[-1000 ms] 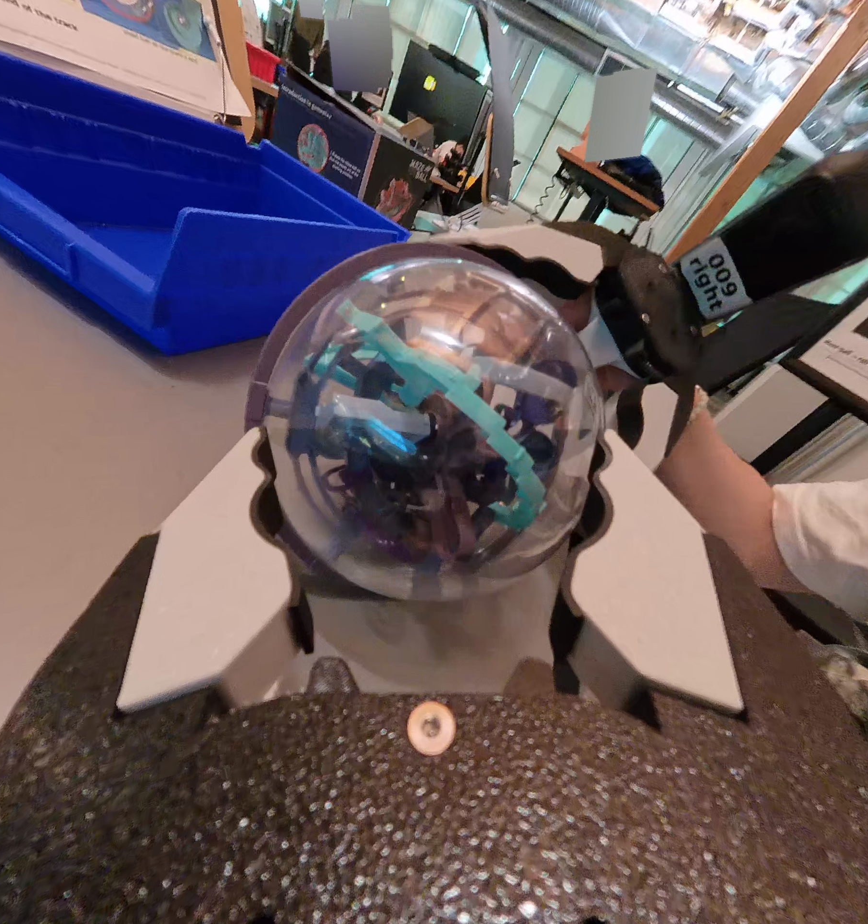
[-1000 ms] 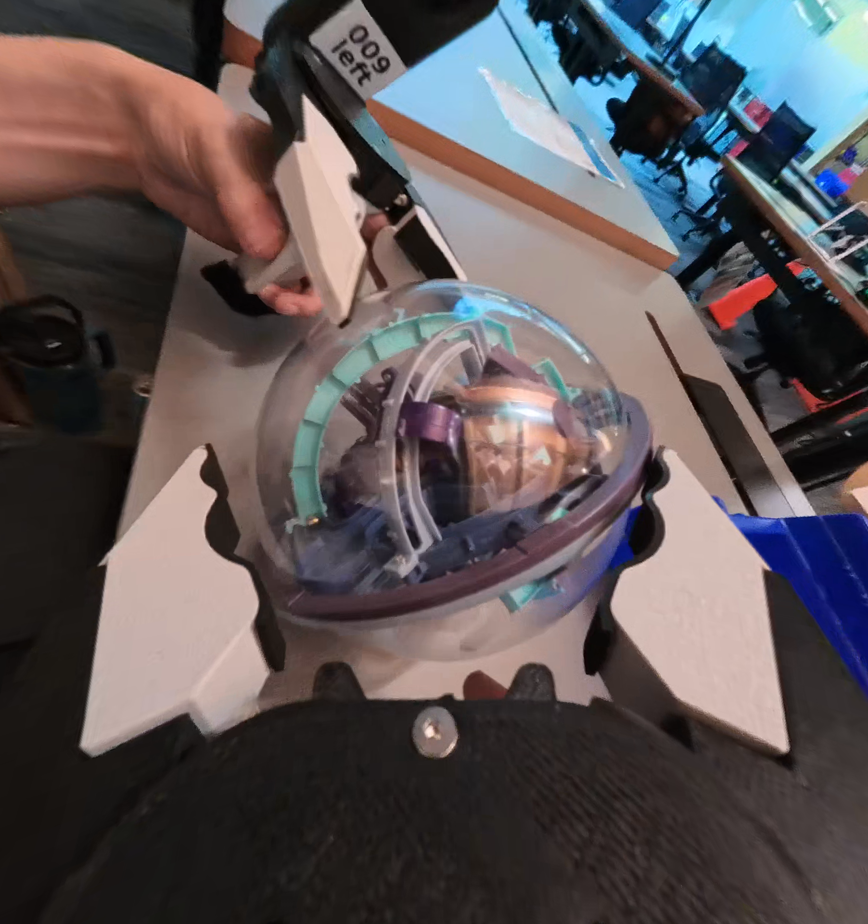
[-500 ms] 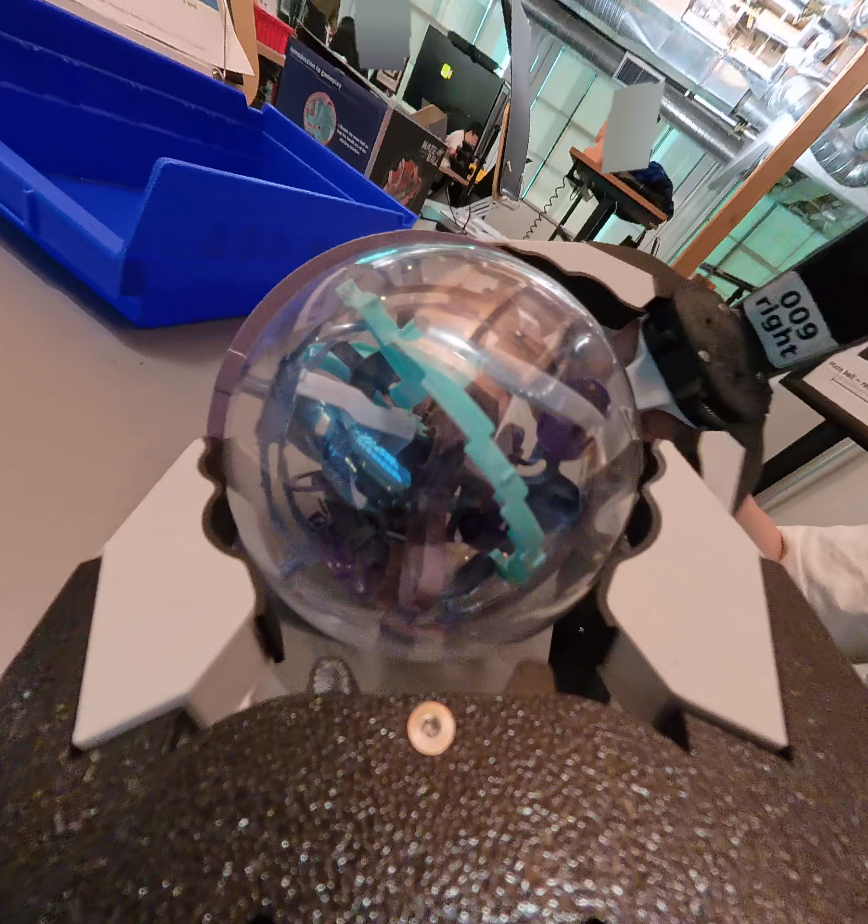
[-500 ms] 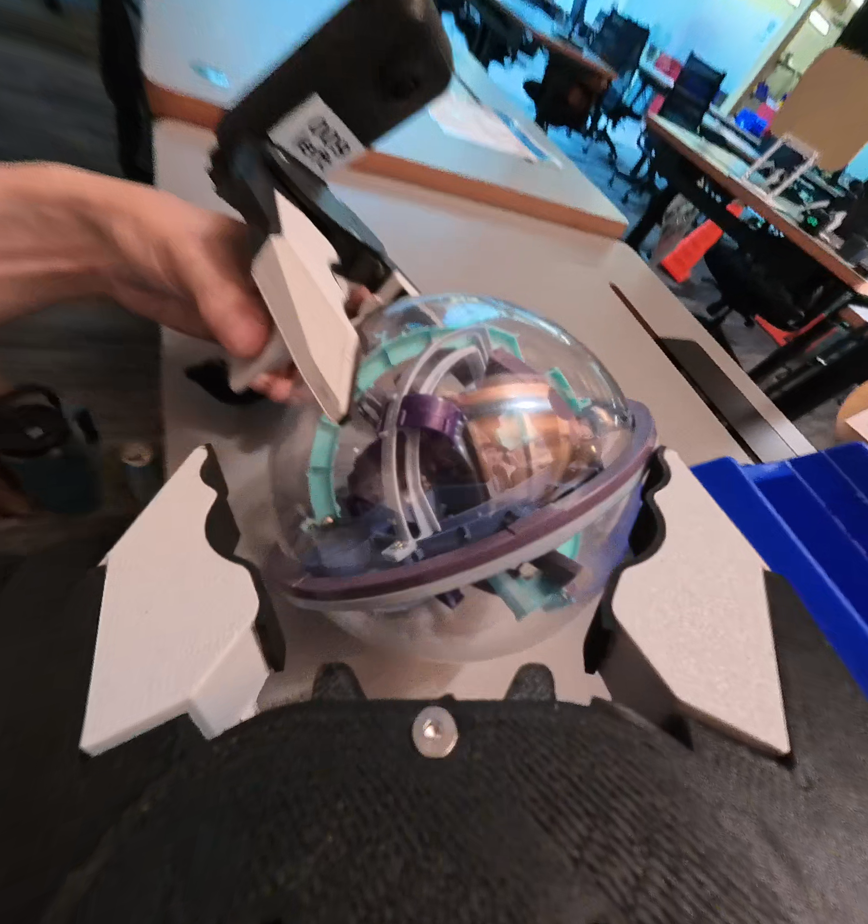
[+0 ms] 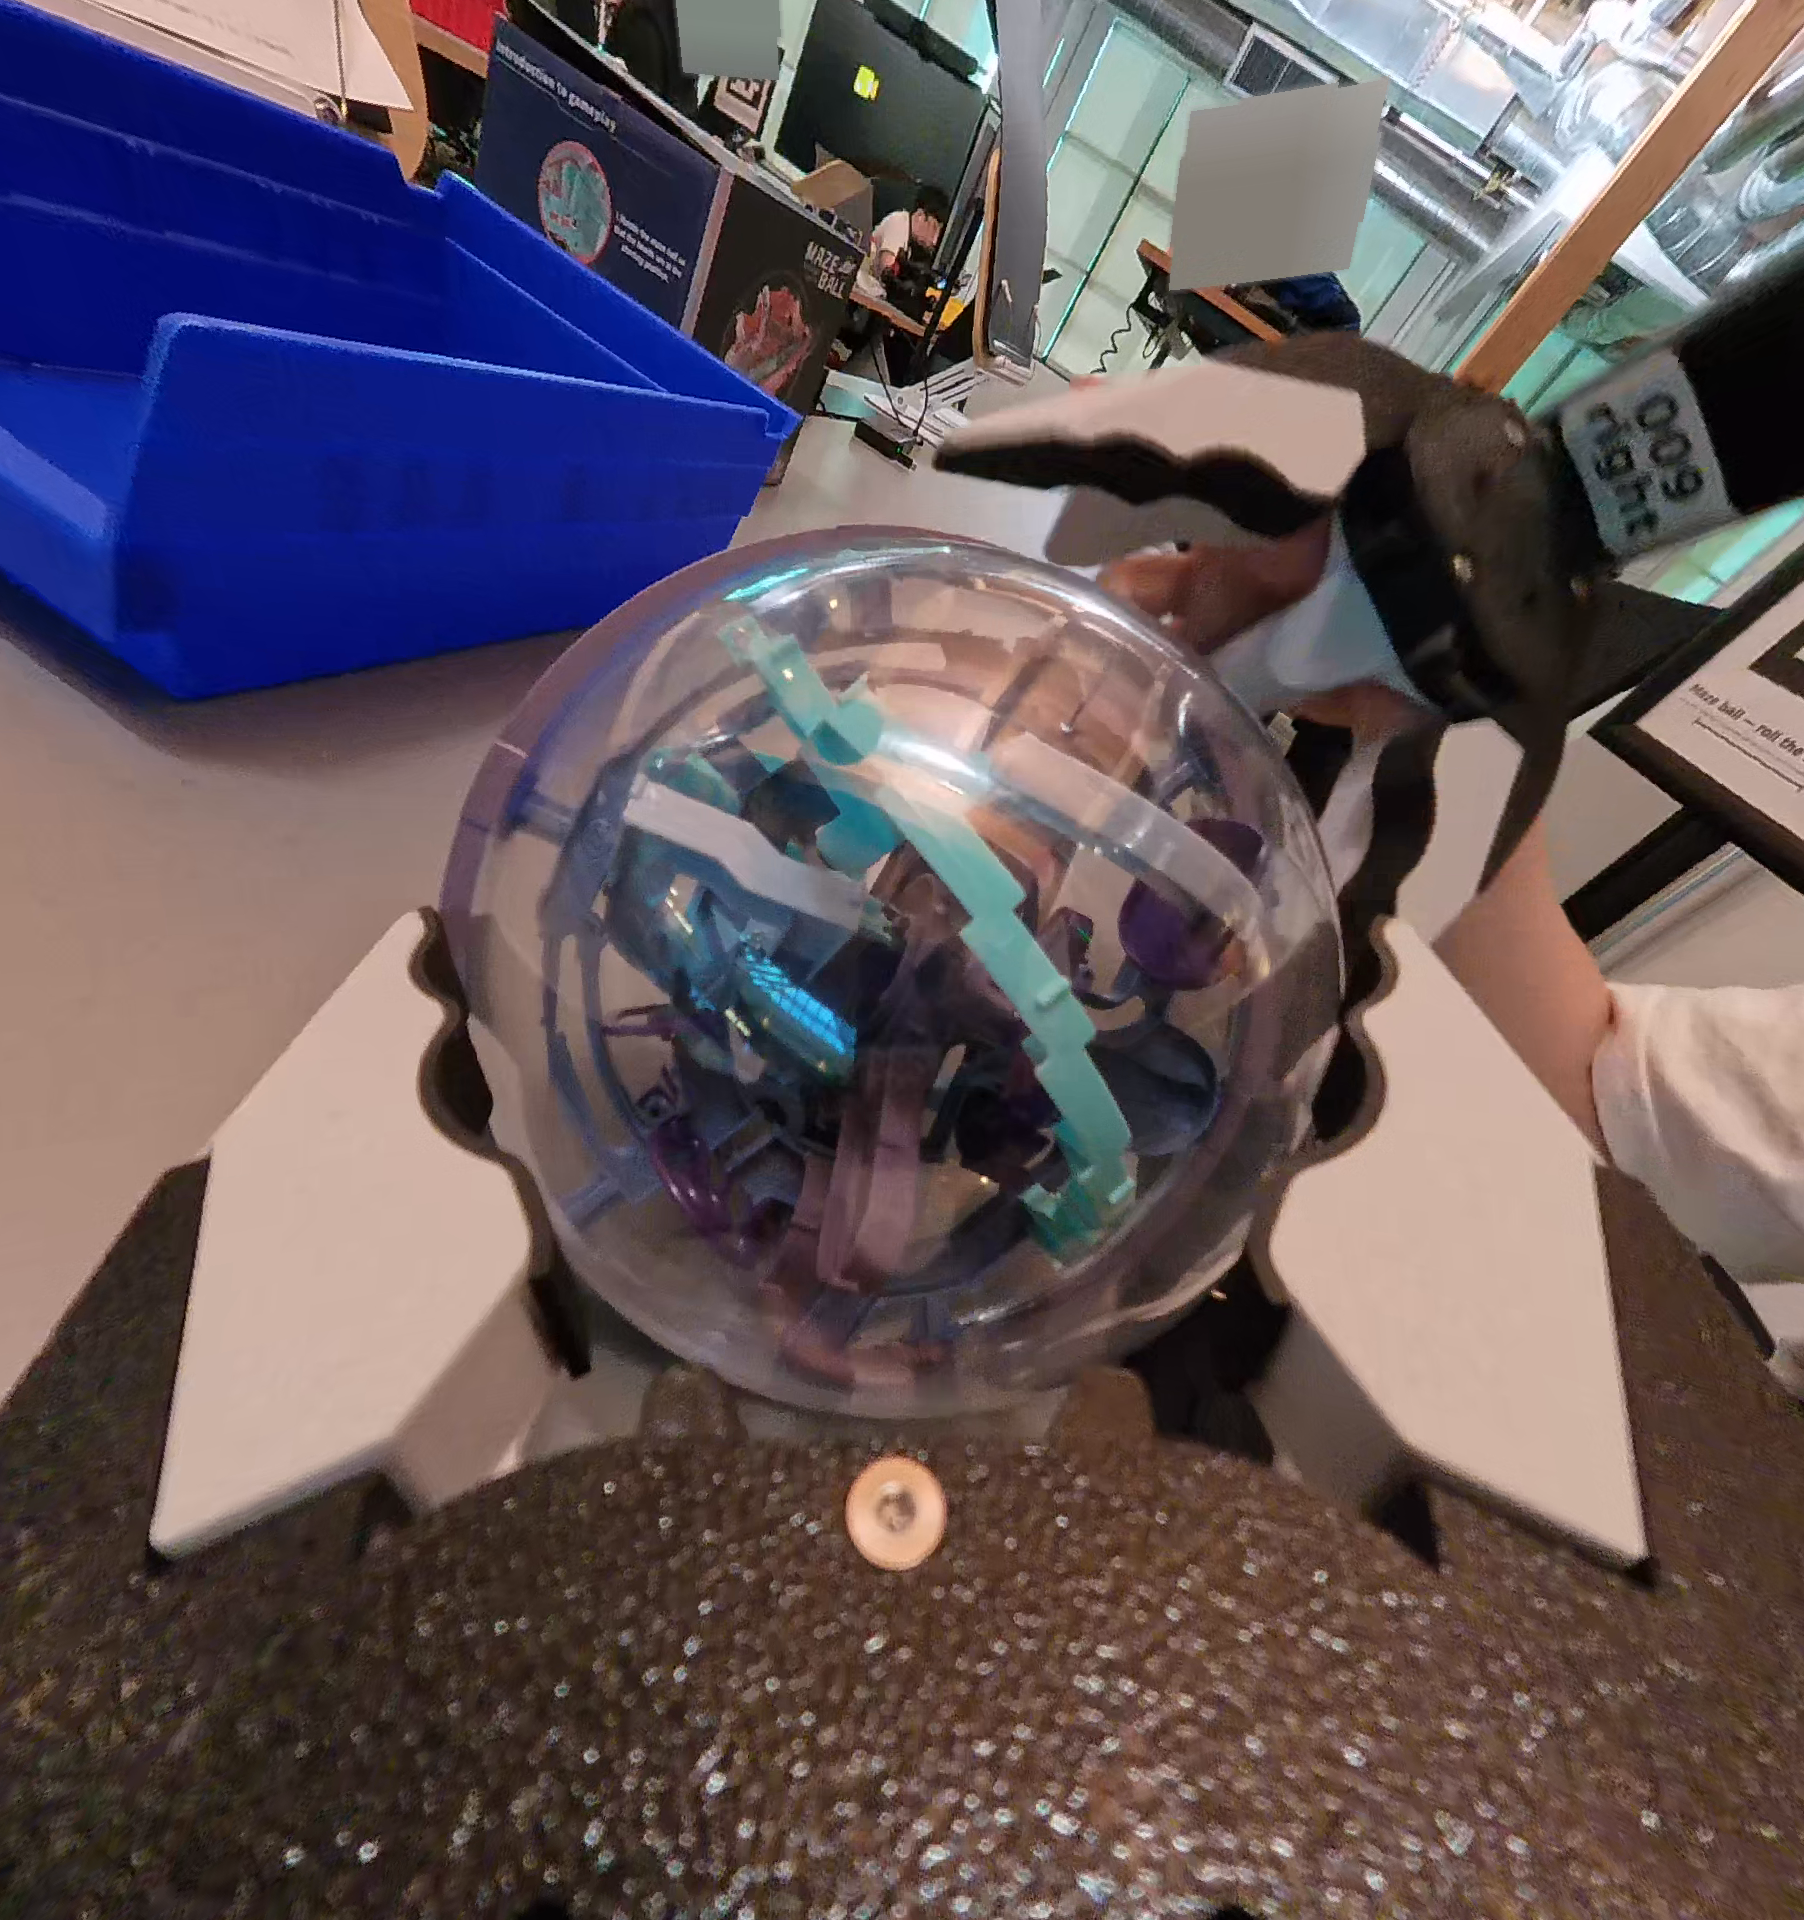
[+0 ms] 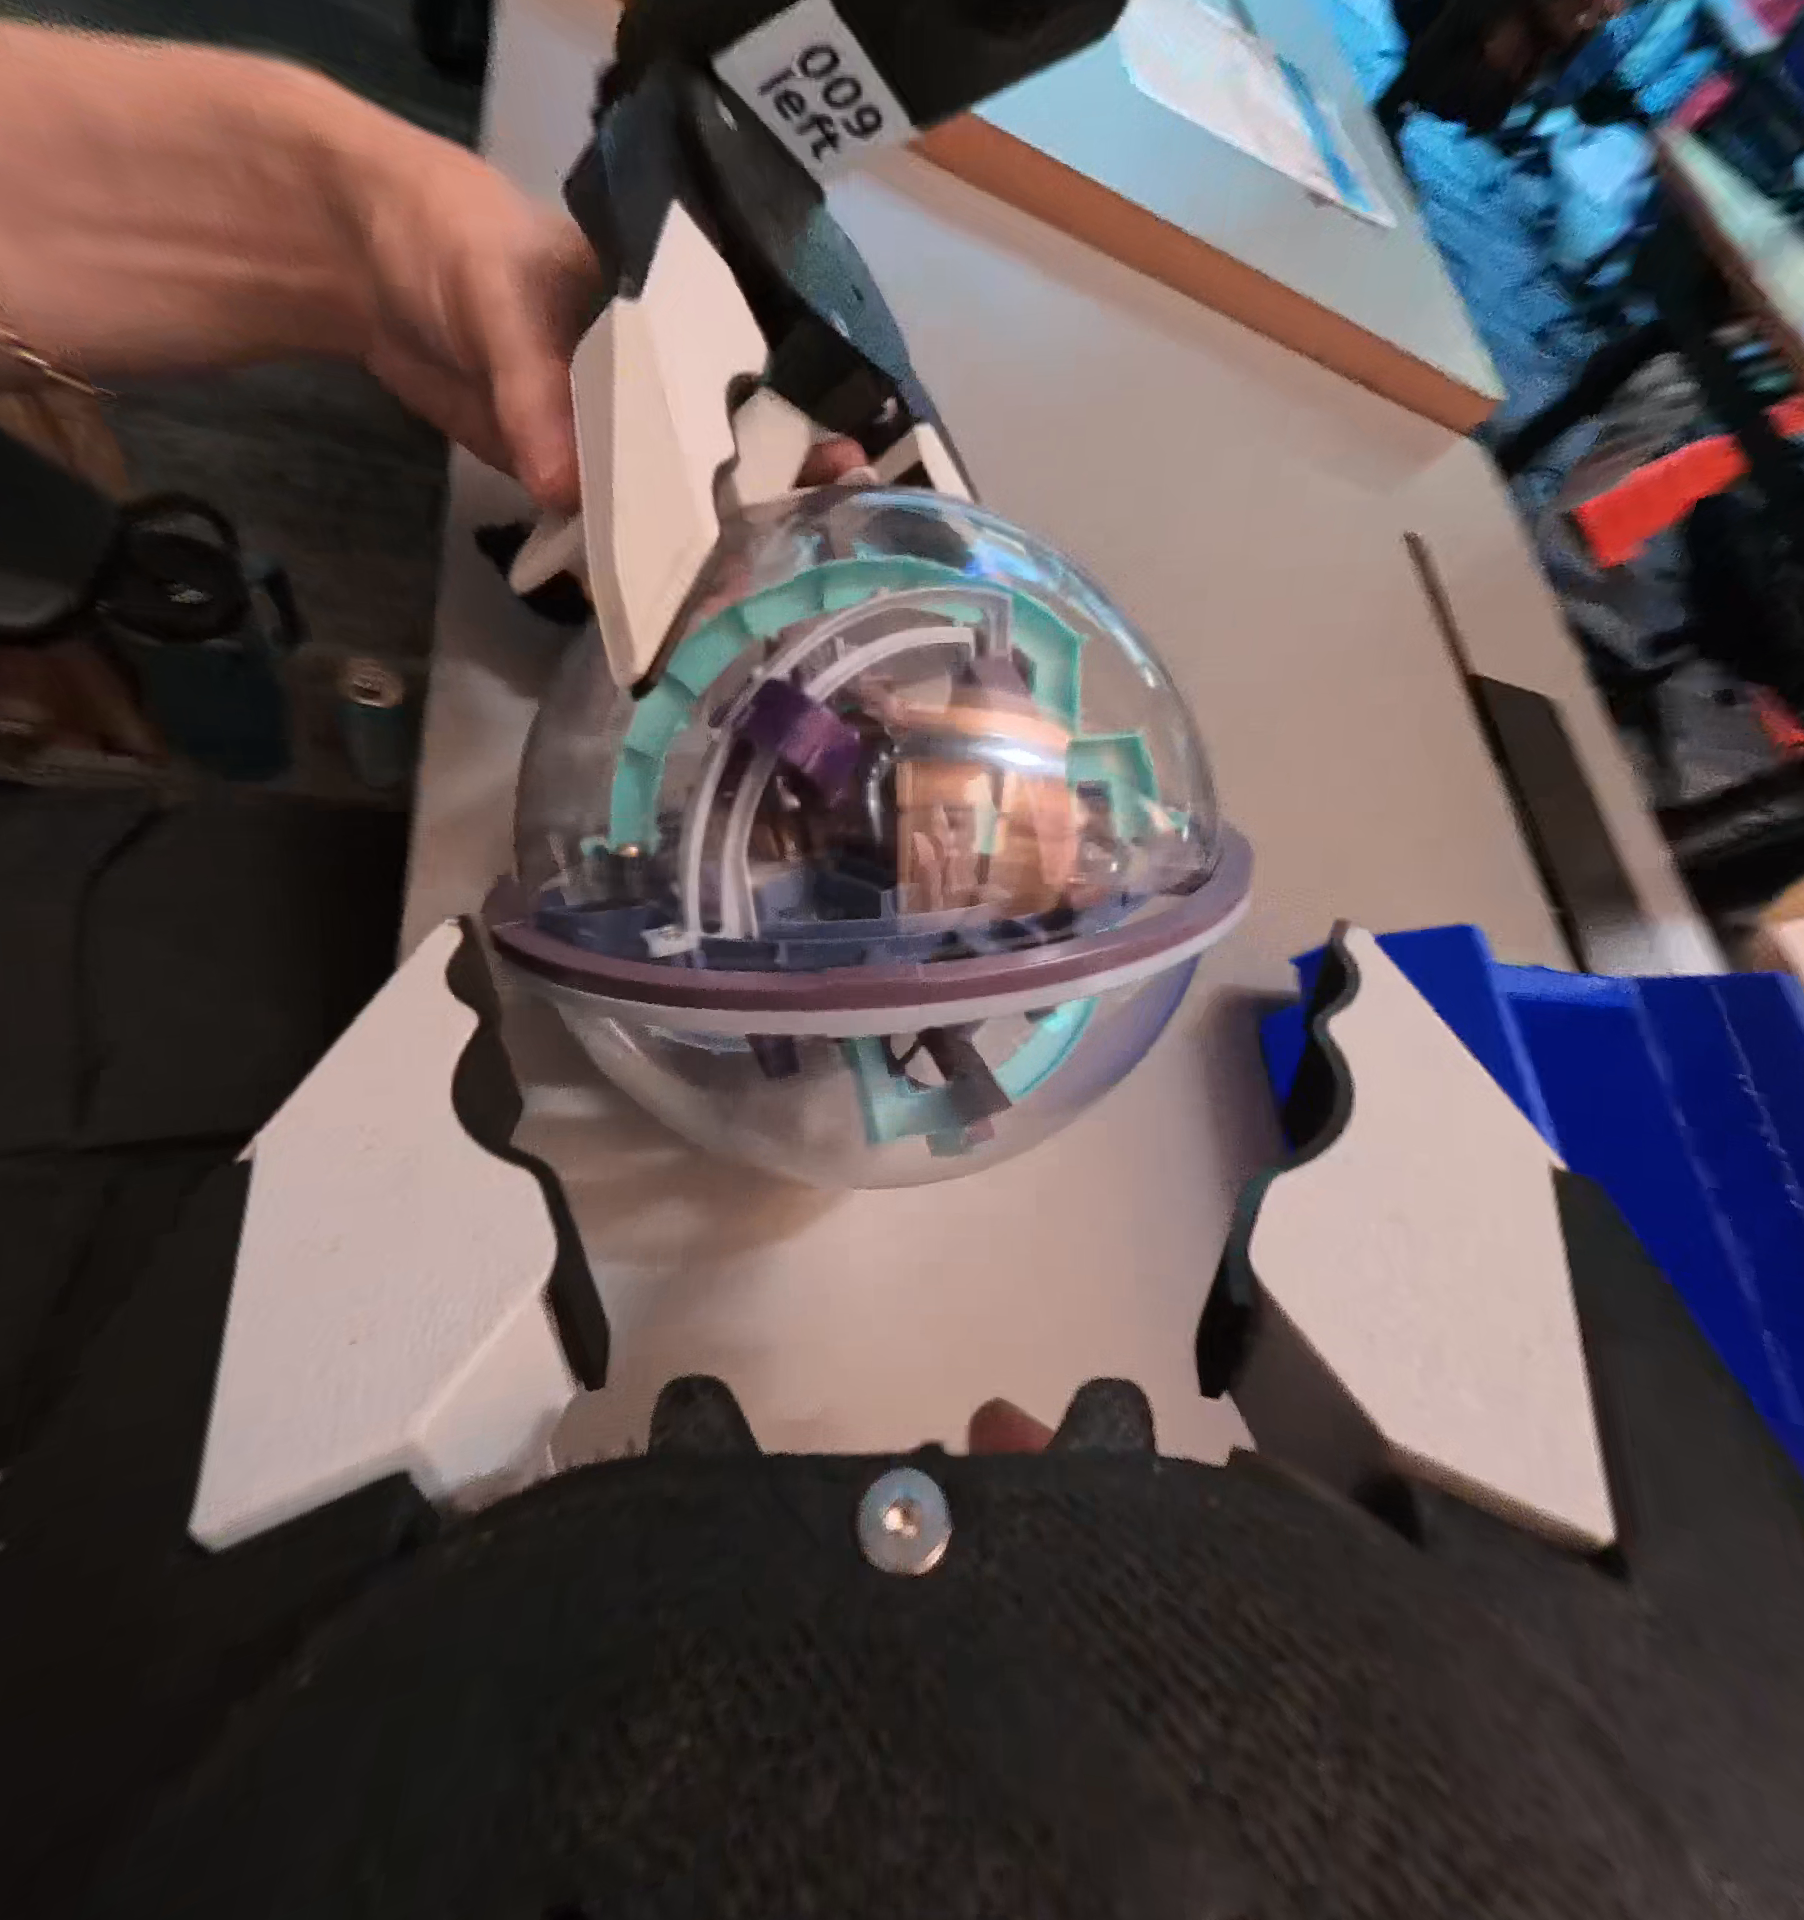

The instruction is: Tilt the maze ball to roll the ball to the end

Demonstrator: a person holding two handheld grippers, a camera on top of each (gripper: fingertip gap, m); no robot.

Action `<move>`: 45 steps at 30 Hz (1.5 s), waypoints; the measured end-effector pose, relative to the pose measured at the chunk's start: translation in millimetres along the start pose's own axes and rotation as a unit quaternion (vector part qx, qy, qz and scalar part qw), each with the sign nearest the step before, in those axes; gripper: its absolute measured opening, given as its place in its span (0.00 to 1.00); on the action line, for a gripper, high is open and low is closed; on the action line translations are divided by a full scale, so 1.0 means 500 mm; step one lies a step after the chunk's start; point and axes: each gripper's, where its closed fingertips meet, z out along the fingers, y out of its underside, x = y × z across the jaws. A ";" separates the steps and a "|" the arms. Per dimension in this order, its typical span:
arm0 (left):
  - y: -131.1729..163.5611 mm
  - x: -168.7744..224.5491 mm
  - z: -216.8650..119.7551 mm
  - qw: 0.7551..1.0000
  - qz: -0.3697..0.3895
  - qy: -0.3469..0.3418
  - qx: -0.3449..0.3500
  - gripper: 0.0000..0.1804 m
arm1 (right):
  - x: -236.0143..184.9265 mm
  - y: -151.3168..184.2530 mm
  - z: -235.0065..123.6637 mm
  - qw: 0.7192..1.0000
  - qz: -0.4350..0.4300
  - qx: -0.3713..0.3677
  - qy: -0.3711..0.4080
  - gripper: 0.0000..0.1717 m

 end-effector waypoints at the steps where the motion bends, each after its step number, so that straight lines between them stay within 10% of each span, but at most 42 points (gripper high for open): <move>1: 0.001 0.001 0.002 1.000 -0.002 0.001 -0.002 0.87 | -0.006 0.000 0.000 0.999 0.012 0.004 -0.040 0.89; 18: -0.027 -0.002 -0.005 0.997 -0.054 0.030 0.051 0.86 | -0.029 0.043 0.053 0.984 0.152 0.033 -0.085 0.81; 35: -0.018 0.005 -0.011 0.998 -0.040 0.031 0.024 0.85 | 0.049 -0.043 -0.065 0.993 0.055 0.101 0.033 0.78; 45: -0.020 0.001 -0.012 0.999 -0.038 0.025 0.028 0.84 | 0.005 -0.042 0.033 0.989 0.068 0.057 -0.116 0.74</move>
